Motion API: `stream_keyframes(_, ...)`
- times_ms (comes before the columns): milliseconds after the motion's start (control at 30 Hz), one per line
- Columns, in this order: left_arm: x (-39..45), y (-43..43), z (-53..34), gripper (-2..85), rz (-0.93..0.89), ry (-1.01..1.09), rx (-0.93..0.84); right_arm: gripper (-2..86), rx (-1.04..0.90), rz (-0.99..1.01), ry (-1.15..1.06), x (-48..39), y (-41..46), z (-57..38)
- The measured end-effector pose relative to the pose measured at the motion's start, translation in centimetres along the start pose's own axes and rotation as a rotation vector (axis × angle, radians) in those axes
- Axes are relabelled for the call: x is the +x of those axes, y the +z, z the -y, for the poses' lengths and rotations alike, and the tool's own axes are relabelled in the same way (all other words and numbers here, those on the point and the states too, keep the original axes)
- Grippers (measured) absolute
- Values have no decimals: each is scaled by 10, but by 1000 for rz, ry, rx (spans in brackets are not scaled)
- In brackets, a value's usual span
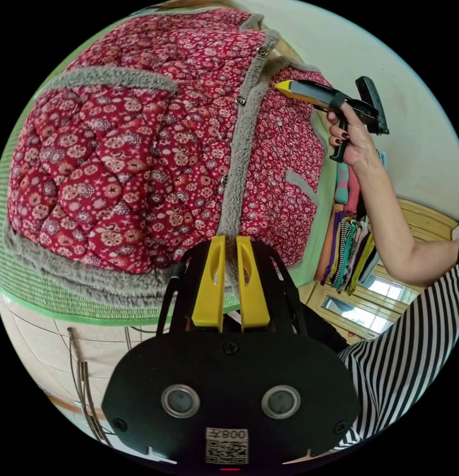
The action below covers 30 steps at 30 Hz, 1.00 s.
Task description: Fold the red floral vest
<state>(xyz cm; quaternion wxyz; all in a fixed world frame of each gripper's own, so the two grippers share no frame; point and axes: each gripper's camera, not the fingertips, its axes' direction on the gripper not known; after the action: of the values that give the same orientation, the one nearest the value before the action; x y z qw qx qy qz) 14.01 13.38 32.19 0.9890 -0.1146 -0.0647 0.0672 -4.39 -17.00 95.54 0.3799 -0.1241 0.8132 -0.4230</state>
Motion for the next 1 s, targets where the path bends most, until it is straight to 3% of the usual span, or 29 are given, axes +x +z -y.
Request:
stream_keyframes(167, 30, -11, 30, 50, 16, 16, 56, 67, 241, 54, 60, 32, -94, -38)
stream_keyframes(300, 71, -43, 78, 54, 31, 141, 219, 105, 406, -107, 151, 75, -167, -47)
stream_keyframes(400, 106, -63, 140, 58, 43, 288, 323, 122, 386, -189, 157, 101, -188, -28)
stream_keyframes(533, 165, -71, 249, 60, 146, 491, 405, 133, 185, -55, 132, 134, -176, 5)
stream_keyframes(600, 185, -60, 301, 57, 192, 516, 354, 131, 75, -40, 117, 142, -163, 15)
stream_keyframes(733, 214, -7, 394, 33, 247, 505, 136, 106, 32, -59, 117, 147, -155, 15)
stream_keyframes(800, 224, 17, 416, 19, 365, 499, 38, 78, 13, -28, 130, 152, -149, 13)
stream_keyframes(867, 239, 21, 423, 11, 433, 544, 60, 63, 22, 4, 111, 153, -149, 10)
stream_keyframes(933, 259, 22, 430, 6, 606, 589, 109, 53, 77, -34, 67, 145, -159, 5)
stream_keyframes(1000, 267, 22, 440, 4, 668, 614, 111, 51, 167, -126, -26, 124, -177, -1)
